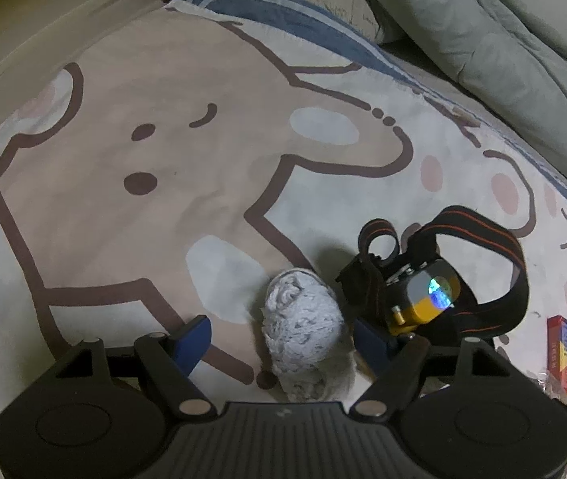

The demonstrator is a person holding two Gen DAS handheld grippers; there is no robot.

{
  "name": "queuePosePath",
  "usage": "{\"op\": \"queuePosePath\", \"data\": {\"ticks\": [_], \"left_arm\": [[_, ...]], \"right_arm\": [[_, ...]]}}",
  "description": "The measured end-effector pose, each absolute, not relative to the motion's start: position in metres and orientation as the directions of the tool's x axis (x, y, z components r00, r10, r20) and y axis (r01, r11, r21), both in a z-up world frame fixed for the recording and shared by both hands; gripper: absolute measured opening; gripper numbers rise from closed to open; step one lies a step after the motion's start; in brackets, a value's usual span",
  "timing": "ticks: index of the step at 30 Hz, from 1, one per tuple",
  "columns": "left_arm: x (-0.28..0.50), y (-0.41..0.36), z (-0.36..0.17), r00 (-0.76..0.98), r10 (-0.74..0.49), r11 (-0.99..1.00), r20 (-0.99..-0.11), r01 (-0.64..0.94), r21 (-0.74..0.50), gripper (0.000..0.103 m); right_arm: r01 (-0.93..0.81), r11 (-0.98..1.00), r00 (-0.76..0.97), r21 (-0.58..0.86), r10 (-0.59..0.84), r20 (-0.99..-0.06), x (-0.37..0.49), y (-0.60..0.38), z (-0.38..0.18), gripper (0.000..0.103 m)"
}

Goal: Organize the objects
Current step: 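Grasp the bag of beige cords with the right tool while the left tool grasps the grey knitted ball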

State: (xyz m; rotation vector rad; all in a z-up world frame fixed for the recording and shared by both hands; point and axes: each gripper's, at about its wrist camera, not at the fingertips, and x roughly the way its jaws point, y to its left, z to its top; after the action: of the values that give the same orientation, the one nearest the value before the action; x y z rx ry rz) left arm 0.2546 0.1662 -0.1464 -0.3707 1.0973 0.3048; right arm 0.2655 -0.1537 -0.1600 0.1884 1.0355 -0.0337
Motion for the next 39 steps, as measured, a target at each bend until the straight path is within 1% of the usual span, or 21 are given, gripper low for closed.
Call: {"op": "queuePosePath", "data": {"ticks": [3,10,12,13,15,16,18,23,25,28,32,35,39], "left_arm": [[0.256,0.166,-0.151,0.417,0.054,0.899,-0.907,-0.415,-0.138,0.078],[0.261,0.157,-0.159,0.396,0.070,0.915,-0.916,-0.391,-0.100,0.077],[0.262,0.155,-0.160,0.392,0.083,0.912,-0.916,-0.402,-0.089,0.075],[0.262,0.156,-0.160,0.393,0.085,0.908,-0.915,-0.409,-0.091,0.073],[0.261,0.157,-0.159,0.401,0.078,0.902,-0.913,-0.419,-0.107,0.063],[0.260,0.157,-0.159,0.405,0.066,0.900,-0.912,-0.420,-0.122,0.060],[0.260,0.156,-0.157,0.413,0.037,0.896,-0.910,-0.418,-0.153,0.046],[0.254,0.153,-0.151,0.427,0.035,0.893,-0.903,-0.419,-0.164,0.045],[0.251,0.154,-0.146,0.437,0.038,0.891,-0.899,-0.422,-0.168,0.045],[0.244,0.156,-0.135,0.458,0.060,0.890,-0.887,-0.428,-0.161,0.045],[0.235,0.158,-0.115,0.490,0.093,0.895,-0.867,-0.422,-0.143,0.045],[0.227,0.156,-0.096,0.526,0.092,0.904,-0.846,-0.400,-0.151,0.045],[0.215,0.145,-0.074,0.574,0.101,0.928,-0.813,-0.350,-0.131,0.045]], "right_arm": [[0.091,0.989,0.494,0.120,0.060,-0.868,0.268,-0.153,-0.170,0.103],[0.081,0.988,0.457,0.135,0.084,-0.886,0.269,-0.150,-0.175,0.103],[0.076,0.990,0.442,0.116,0.071,-0.894,0.269,-0.148,-0.175,0.101],[0.076,0.991,0.439,0.111,0.067,-0.896,0.270,-0.148,-0.175,0.097],[0.072,0.989,0.434,0.133,0.089,-0.896,0.270,-0.149,-0.174,0.091],[0.071,0.987,0.431,0.147,0.103,-0.897,0.270,-0.150,-0.173,0.086],[0.069,0.986,0.426,0.154,0.111,-0.898,0.270,-0.150,-0.171,0.083],[0.033,0.987,0.424,0.155,0.127,-0.897,0.268,-0.149,-0.166,0.074],[0.013,0.985,0.425,0.170,0.149,-0.893,0.267,-0.149,-0.163,0.073],[-0.007,0.978,0.440,0.206,0.188,-0.878,0.263,-0.152,-0.153,0.072],[-0.018,0.977,0.492,0.214,0.195,-0.849,0.257,-0.156,-0.136,0.072],[-0.021,0.971,0.512,0.239,0.215,-0.831,0.252,-0.162,-0.123,0.072],[-0.039,0.969,0.557,0.244,0.224,-0.800,0.241,-0.168,-0.106,0.072]]}}
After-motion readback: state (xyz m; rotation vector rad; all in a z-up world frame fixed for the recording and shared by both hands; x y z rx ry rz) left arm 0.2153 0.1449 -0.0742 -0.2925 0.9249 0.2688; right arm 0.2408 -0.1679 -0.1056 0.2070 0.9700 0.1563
